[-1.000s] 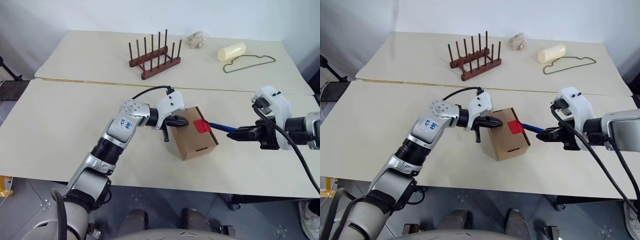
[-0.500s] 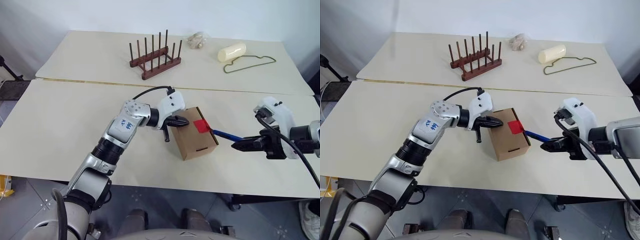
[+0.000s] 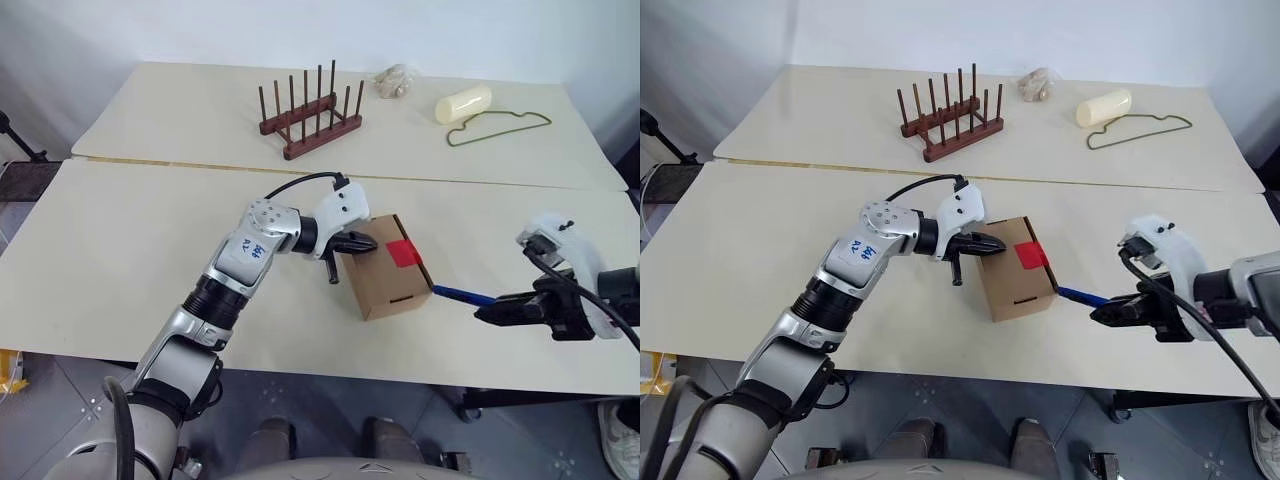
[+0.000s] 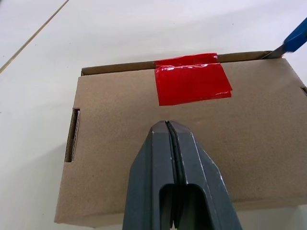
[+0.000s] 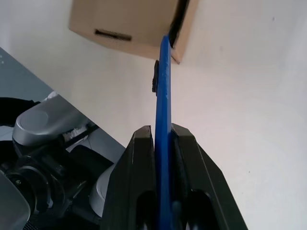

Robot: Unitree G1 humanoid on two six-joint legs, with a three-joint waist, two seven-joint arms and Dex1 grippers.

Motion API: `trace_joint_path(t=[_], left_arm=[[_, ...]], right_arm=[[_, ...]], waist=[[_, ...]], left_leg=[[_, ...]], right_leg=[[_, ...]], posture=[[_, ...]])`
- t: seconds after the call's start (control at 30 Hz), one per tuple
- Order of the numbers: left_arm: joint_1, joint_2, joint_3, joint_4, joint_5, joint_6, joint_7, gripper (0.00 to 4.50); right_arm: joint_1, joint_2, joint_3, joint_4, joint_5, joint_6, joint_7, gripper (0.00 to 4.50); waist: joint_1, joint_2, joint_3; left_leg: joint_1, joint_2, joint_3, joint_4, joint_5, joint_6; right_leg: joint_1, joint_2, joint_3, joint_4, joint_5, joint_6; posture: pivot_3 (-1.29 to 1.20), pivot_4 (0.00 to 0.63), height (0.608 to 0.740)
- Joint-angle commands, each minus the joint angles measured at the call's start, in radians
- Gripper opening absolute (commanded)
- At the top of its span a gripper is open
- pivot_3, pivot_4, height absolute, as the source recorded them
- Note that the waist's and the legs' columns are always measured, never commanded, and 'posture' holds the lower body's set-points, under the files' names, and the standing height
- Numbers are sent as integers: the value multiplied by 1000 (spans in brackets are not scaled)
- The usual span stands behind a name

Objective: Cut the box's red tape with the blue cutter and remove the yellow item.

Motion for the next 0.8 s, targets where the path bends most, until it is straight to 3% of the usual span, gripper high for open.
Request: trace_joint_path(t=[0.03, 0.2, 0.4, 0.6, 0.7, 0.8], left_arm=[[22, -2, -31, 25, 18, 17, -6, 0], [26, 19, 6, -9, -10, -4, -28, 0], [59, 84, 71, -81, -50, -54, -57, 0], [204, 221, 227, -248, -173, -136, -145, 0], [261, 271, 279, -276, -201, -113, -129, 0], [331, 329, 318, -293, -199, -129, -119, 0]], right_arm=[[-40, -22, -168, 62, -23, 65, 126, 104], [5, 56, -315, 210, -297, 108, 304, 104], [63, 220, -311, 304, -629, -97, 453, 104], [-1, 568, -3, 541, -1251, -691, 393, 104], [-47, 669, 51, 731, -1466, -949, 372, 104], [-79, 729, 34, 879, -1541, -1056, 373, 104]], waist=[[0, 0, 0], [0, 0, 0], [-10, 0, 0], [-33, 0, 0], [-32, 7, 1], [-37, 7, 1]], left_leg=[[0, 0, 0, 0, 0, 0], [0, 0, 1, 1, 0, 1], [0, 0, 3, 0, 0, 0], [0, 1, 4, 1, 0, -1], [0, -1, 5, 0, 1, -2], [0, -1, 6, 1, 1, -2]], right_leg=[[0, 0, 0, 0, 0, 0], [0, 0, 0, 0, 1, 0], [-2, 0, 1, 1, 1, 1], [-4, 1, 3, 5, 1, 1], [-5, -1, 3, 6, 1, 1], [-5, -1, 4, 6, 1, 2]], posture=[[0, 150, 740], [0, 150, 740], [0, 150, 740], [0, 150, 740], [0, 150, 740], [0, 150, 740]])
